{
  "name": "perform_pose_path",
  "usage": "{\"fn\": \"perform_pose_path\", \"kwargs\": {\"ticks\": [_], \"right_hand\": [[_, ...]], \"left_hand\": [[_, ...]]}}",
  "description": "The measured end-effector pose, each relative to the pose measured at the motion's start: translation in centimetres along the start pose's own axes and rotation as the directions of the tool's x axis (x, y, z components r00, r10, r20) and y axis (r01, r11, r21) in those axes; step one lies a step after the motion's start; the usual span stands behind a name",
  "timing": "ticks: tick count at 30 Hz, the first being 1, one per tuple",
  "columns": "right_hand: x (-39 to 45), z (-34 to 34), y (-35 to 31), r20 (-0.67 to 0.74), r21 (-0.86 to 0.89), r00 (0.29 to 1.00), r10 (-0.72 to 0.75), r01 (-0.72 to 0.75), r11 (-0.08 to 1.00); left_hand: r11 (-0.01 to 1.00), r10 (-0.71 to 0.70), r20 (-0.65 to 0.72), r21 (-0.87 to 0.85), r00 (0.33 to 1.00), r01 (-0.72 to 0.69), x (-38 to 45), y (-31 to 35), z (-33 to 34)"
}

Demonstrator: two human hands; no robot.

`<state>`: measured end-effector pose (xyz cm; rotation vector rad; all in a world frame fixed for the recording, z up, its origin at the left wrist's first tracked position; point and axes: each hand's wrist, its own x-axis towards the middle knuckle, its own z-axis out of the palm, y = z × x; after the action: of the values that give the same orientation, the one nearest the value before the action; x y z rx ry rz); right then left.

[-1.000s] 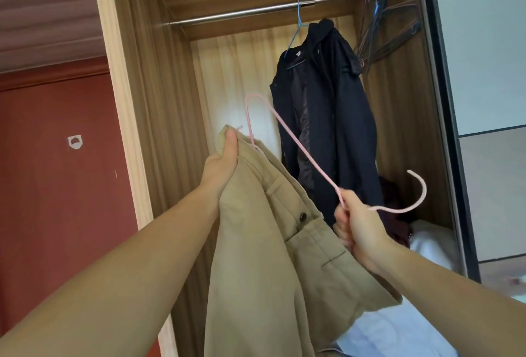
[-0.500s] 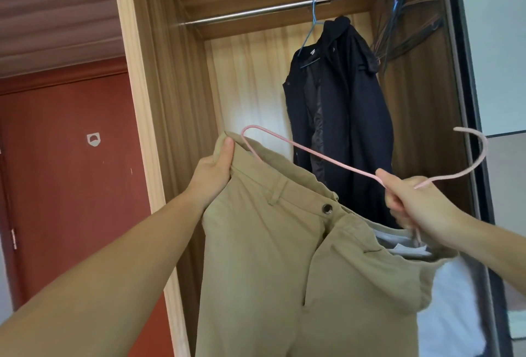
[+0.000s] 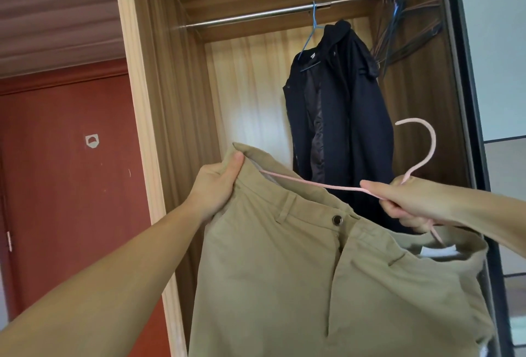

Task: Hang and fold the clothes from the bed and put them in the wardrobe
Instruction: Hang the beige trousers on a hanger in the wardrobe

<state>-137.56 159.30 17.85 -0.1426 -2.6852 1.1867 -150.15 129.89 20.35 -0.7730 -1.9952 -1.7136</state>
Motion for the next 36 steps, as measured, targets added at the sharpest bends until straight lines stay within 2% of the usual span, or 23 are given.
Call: {"fn": "perform_pose_path", "kwargs": {"ticks": [7,12,14,17,18,20,22,24,25,28,30,33,36], "right_hand": [[-0.7,-1.2,-4.0,0.047,-0.277,0.999,0.024,-0.01,0.961],[-0.9,-1.8,-5.1,0.038,-0.32,0.998,-0.051,0.06,0.945],[-1.2,-2.0,-5.3,0.068,-0.265,0.996,-0.054,0.07,0.962],[-1.7,-2.7,-4.8,0.095,-0.088,0.995,-0.029,0.037,0.995],[-1.8,-3.0,-4.7,0.108,-0.087,0.994,-0.016,0.026,0.996],[-1.8,-2.9,-4.6,0.142,-0.188,0.989,0.052,-0.025,0.982],[-1.6,-1.5,-4.6,0.121,-0.413,0.986,0.114,-0.055,0.909],[-1.4,0.4,-4.9,0.072,-0.605,0.995,0.063,-0.007,0.796],[-1.4,1.2,-5.3,0.07,-0.625,0.997,0.014,0.033,0.78],[-1.8,1.5,-7.1,0.014,-0.479,0.997,-0.081,0.078,0.874],[-2.2,0.1,-7.8,-0.078,-0.348,0.994,-0.078,0.047,0.936],[-2.7,-1.5,-7.6,-0.167,-0.194,0.984,-0.063,0.03,0.981],[-2.7,-1.7,-7.4,-0.213,-0.161,0.973,-0.085,0.051,0.986]], "left_hand": [[1.0,-0.001,0.075,0.026,0.997,-0.001,-0.5,-0.5,-1.2],[0.987,-0.026,0.137,0.159,0.99,0.004,-0.3,-0.4,-2.3],[0.979,-0.06,0.186,0.202,0.981,0.022,-0.3,-0.5,-2.9],[0.979,-0.085,0.229,0.202,0.97,0.039,-0.6,-1.1,-3.7],[0.977,-0.082,0.249,0.213,0.965,0.028,-0.7,-1.3,-3.9],[0.972,-0.062,0.291,0.237,0.955,-0.009,-0.9,-1.2,-3.7],[0.97,-0.014,0.311,0.233,0.95,-0.062,-1.1,-0.3,-2.8],[0.959,0.052,0.326,0.248,0.944,-0.139,-0.9,1.0,-1.5],[0.945,0.073,0.359,0.274,0.931,-0.18,-0.8,1.6,-0.8],[0.885,0.015,0.501,0.397,0.865,-0.245,-0.9,2.6,0.9],[0.859,-0.052,0.548,0.451,0.835,-0.242,-1.3,2.3,1.2],[0.887,-0.078,0.515,0.426,0.854,-0.177,-1.8,1.5,0.9],[0.887,-0.05,0.485,0.423,0.873,-0.185,-1.7,1.8,1.4]]}}
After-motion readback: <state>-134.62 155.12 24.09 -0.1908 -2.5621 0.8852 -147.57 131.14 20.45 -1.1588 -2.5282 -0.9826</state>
